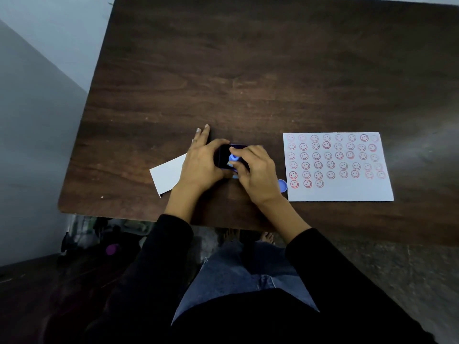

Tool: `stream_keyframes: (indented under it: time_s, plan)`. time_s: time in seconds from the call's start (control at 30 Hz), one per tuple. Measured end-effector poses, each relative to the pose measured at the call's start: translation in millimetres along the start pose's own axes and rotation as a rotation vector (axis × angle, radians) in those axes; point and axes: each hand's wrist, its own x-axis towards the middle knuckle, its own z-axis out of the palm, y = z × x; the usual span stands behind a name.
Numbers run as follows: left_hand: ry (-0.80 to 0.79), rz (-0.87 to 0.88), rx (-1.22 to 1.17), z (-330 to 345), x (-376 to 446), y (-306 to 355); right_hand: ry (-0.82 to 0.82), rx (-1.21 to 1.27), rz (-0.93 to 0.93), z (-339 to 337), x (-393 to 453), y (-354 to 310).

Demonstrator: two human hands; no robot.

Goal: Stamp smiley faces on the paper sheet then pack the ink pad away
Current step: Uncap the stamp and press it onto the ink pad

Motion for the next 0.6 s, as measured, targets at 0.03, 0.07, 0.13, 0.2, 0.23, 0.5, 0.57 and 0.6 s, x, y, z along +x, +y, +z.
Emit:
stream_keyframes:
  time_s: [0.03,0.07,0.13,0.2,0.23,0.5,0.57,0.6]
  plan:
    - [0.0,-0.002,-0.007,-0.1,0.0,0.3,0.007,0.004,0.016,-0.5,0.8,-0.4]
    - [0.0,-0.003,-0.011,-0.1,-0.2,0.5,0.011,0.006,0.03,-0.9,1.6,-0.8]
    - [0.001,-0.009,-0.017,-0.2,-0.1,0.9,0.008,0.009,0.042,-0.7,2.2,-1.8]
    - [-0.003,-0.014,-0.024,-0.3,-0.3,1.5,0.0,0.024,0.049,0.0,1.3,-2.5]
    - [-0.006,-0.016,-0.025,-0.4,-0.4,1.6,-0.007,0.032,0.052,0.2,0.9,-2.3]
    - [-0.018,-0.023,-0.019,-2.4,-1.1,4.9,-0.047,-0.009,0.13,-0.9,5.5,-2.2]
    - [-0.02,-0.026,-0.019,-2.6,-1.5,5.5,-0.046,-0.023,0.139,-0.3,6.1,-3.5]
    - [-0.02,-0.027,-0.021,-2.9,-2.0,5.8,-0.047,-0.026,0.143,0.6,5.5,-4.2]
